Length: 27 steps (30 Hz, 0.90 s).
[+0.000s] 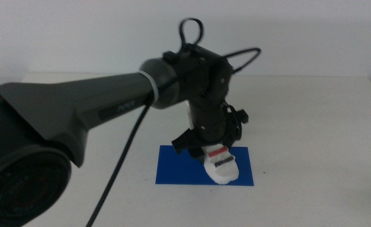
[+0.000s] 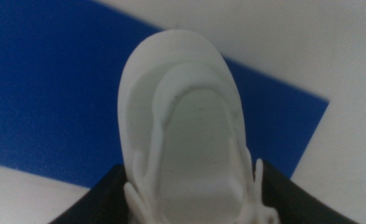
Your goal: Use one arm to grab the shoe from the table and place it on the mat.
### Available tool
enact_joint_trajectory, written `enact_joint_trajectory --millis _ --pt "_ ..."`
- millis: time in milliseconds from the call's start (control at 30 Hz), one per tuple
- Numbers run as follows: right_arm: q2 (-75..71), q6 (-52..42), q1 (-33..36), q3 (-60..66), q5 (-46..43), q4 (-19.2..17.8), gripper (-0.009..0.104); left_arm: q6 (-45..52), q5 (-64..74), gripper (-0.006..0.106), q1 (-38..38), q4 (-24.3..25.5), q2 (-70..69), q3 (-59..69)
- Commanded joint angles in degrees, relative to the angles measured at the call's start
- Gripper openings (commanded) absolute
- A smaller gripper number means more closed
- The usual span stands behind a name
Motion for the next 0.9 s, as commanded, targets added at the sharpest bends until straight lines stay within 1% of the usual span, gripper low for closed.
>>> enact_joint_trajectory --millis 0,33,67,133,200,300,367,400,467,567,600,767,867 --pt "-0.27 -0.20 0.10 0.14 -0.53 -0.54 0.079 1.65 0.48 -0.002 -0.77 2.39 -0.22 -0.72" --pt "-0.27 -0.20 0.10 0.14 -0.53 -0.54 0.079 5.91 0.48 -0.002 -0.90 2.53 -0.22 -0.72" --pt "-0.27 -0.20 0.10 0.14 -0.53 -0.54 0.079 12.39 0.22 -0.002 -0.90 2.53 -0.22 -0.72" --pt "-0.27 -0.20 0.10 0.14 -0.53 -0.54 0.079 29.45 -0.25 -0.002 -0.90 2.53 -0.22 -0.72" --pt "-0.27 -0.20 0.10 0.14 -0.53 -0.54 0.079 53.46 2.00 -0.002 -1.03 2.53 -0.14 -0.72" --pt "-0.27 -0.20 0.10 0.14 -0.53 -0.54 0.079 85.73 7.29 -0.002 -1.03 2.62 -0.14 -0.72" --pt "-0.27 -0.20 0.10 0.14 -0.53 -0.54 0.079 99.66 9.92 -0.002 -1.03 3.05 -0.14 -0.72" --pt "-0.27 -0.20 0.10 0.14 -0.53 -0.54 0.079 104.64 9.92 -0.002 -1.03 2.67 -0.14 -0.72" --pt "-0.27 -0.20 0.10 0.14 -0.53 -0.54 0.079 111.03 9.92 -0.002 -1.03 0.96 -0.09 -0.72" --pt "-0.27 -0.20 0.10 0.14 -0.53 -0.54 0.079 120.20 8.29 -0.002 -1.03 1.07 0.00 -0.72" --pt "-0.27 -0.20 0.10 0.14 -0.53 -0.54 0.079 121.52 7.47 -0.002 -0.91 1.07 0.00 -0.72" --pt "-0.27 -0.20 0.10 0.14 -0.53 -0.54 0.079 121.39 2.49 -0.002 -0.14 -1.06 0.00 -0.72" --pt "-0.27 -0.20 0.10 0.14 -0.53 -0.54 0.079 121.14 0.40 -0.002 0.55 -3.71 0.00 -0.72"
